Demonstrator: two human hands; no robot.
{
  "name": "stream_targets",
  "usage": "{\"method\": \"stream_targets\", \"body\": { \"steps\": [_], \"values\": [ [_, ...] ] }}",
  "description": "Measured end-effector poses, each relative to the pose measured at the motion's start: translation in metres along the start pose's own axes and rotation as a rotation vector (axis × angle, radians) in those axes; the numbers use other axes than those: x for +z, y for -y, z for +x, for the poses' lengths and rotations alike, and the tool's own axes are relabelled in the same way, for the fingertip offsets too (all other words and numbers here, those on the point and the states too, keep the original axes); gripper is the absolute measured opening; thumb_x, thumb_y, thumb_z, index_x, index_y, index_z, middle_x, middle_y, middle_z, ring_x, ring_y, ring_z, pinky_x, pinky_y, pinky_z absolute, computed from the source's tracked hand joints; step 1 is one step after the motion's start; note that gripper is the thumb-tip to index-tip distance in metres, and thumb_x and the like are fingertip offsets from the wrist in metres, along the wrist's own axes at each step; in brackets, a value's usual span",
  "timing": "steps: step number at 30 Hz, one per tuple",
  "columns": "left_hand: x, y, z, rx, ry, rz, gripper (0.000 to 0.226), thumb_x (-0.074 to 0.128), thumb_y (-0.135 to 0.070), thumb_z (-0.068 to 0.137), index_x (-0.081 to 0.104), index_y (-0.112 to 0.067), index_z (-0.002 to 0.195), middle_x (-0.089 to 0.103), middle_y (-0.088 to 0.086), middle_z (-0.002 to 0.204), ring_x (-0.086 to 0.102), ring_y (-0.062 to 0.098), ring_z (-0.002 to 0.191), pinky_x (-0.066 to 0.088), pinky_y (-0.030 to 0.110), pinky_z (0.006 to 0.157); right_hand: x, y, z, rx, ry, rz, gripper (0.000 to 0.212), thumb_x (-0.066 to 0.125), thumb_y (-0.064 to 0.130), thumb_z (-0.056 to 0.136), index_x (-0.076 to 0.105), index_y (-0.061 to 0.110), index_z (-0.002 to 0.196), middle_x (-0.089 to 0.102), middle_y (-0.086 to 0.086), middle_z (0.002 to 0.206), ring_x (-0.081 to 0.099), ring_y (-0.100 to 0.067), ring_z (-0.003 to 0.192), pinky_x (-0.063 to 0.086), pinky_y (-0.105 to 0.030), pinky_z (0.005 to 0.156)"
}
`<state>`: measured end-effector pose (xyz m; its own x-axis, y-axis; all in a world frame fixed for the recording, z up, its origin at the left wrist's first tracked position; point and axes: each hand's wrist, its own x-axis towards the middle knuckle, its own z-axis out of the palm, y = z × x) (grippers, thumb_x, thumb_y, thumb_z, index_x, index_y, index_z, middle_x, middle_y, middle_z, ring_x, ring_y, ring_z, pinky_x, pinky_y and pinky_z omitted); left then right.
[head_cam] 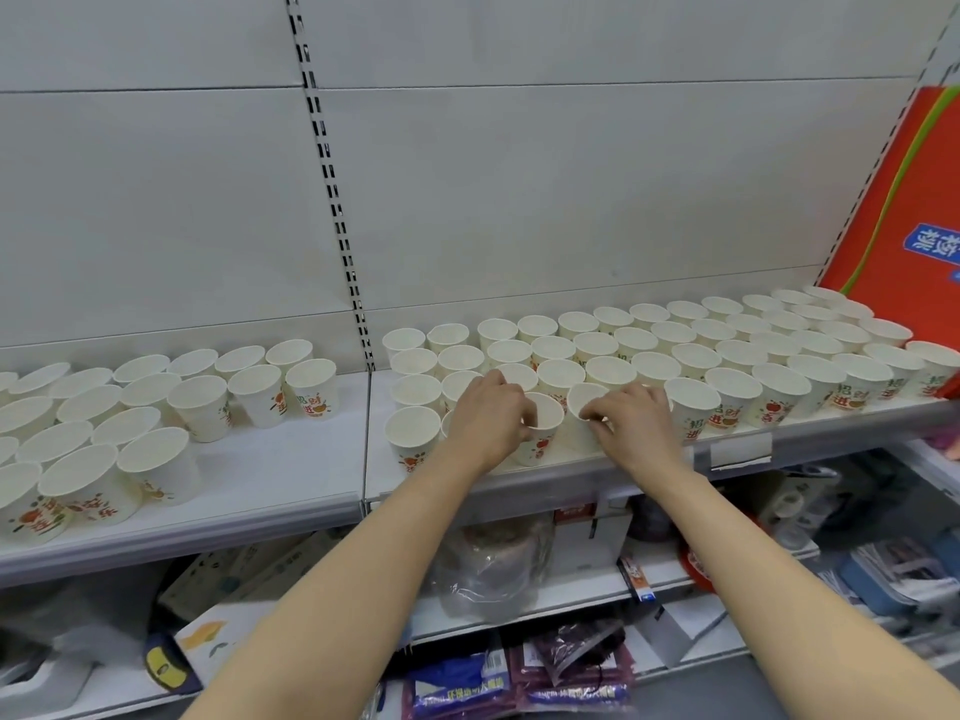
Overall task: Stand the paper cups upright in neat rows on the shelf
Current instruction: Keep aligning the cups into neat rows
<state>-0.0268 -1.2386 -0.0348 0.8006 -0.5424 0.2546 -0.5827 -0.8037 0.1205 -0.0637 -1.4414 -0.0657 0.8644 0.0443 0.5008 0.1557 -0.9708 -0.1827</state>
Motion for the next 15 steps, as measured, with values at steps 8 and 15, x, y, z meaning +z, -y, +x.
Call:
{"method": "stream_targets", "body": {
  "steps": [8,15],
  "values": [
    [-0.002,0.000,0.000,-0.009,0.031,-0.085,0.029,0.068,-0.051,0.082,0.071,-0.031,0.103,0.068,-0.004,0.109,0.046,0.020,0.103,0.041,0.034,0.085,-0.019,-0.005,0.011,0.031,0.092,0.094,0.031,0.058,0.010,0.080,0.070,0.028,0.102,0.068,0.013,0.100,0.048,-0.018,0.102,0.027,-0.033,0.088],
    [0.001,0.009,-0.001,-0.041,0.037,-0.083,0.019,0.072,-0.043,0.081,0.074,-0.032,0.097,0.069,-0.005,0.106,0.048,0.019,0.103,0.043,0.034,0.084,-0.019,-0.006,0.013,-0.032,0.276,-0.039,0.013,0.063,0.025,0.085,0.070,0.033,0.093,0.069,0.010,0.095,0.049,-0.018,0.101,0.026,-0.034,0.090]
  ]
}}
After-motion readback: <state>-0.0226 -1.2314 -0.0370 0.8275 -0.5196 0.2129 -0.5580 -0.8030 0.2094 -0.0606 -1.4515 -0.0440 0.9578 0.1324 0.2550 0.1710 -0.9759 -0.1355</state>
